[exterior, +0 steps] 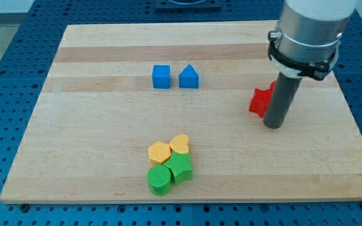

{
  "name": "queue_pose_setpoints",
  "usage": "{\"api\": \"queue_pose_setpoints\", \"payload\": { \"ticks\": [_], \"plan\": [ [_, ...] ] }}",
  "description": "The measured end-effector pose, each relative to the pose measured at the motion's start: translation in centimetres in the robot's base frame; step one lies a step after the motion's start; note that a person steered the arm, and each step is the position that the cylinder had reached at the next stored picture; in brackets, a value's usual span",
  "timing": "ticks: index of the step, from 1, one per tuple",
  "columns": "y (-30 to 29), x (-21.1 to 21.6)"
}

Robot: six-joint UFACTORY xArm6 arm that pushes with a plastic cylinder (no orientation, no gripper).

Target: Slightly move the red star up

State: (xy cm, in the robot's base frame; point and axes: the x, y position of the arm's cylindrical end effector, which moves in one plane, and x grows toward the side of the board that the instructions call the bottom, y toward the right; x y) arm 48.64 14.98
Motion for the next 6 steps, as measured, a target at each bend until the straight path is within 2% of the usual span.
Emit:
{"api": "queue_pose_setpoints", "payload": {
  "ticks": [1,3,4,6],
  "plan": [
    [-0.6,-1.8],
    [-0.7,-2.2],
    [-5.4,-0.2],
    [-23.7,-3.6]
  ]
}}
